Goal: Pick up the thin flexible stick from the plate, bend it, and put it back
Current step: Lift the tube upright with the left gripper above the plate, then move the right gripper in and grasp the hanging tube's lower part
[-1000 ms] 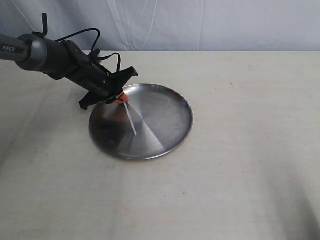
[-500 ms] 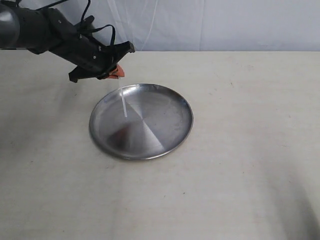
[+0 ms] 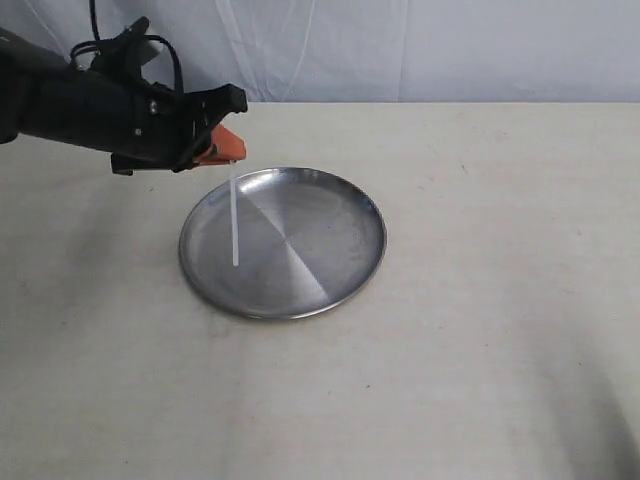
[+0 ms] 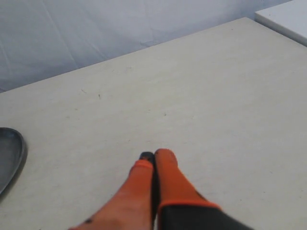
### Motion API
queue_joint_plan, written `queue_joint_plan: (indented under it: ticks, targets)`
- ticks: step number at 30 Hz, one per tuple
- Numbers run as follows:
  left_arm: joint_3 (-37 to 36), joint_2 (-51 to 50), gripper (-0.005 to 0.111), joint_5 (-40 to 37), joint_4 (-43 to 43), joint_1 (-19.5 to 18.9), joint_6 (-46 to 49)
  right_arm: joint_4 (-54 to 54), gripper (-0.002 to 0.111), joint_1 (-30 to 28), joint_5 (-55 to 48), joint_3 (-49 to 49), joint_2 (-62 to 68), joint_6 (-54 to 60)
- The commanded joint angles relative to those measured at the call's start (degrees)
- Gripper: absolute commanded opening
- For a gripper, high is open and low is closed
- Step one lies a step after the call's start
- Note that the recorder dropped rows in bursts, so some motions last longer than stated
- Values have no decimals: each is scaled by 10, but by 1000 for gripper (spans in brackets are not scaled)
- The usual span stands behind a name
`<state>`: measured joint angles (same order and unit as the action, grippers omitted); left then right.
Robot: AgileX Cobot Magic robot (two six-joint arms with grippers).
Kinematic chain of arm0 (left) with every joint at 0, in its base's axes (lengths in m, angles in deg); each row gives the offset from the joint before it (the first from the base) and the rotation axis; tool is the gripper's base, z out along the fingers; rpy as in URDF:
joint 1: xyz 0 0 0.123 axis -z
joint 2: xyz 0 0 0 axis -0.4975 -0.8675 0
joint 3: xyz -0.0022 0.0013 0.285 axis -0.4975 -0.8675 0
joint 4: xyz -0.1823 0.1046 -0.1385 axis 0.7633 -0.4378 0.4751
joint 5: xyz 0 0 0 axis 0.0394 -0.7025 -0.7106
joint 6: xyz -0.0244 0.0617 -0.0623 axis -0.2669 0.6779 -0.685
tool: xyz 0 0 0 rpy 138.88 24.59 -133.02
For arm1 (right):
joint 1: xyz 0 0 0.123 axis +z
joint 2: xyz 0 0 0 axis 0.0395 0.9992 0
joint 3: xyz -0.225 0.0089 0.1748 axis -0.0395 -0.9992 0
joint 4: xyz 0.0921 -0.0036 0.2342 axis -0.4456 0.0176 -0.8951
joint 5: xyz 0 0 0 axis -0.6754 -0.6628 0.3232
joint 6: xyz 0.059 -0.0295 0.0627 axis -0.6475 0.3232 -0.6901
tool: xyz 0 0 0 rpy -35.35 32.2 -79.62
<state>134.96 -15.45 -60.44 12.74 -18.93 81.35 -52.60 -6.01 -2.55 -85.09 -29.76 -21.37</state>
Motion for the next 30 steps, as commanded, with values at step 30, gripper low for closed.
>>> queue_joint_plan:
  ticks: [30]
  targets:
    - [-131,191,0,-246,334,0,326,-823,32,-2,-266,149,309,507]
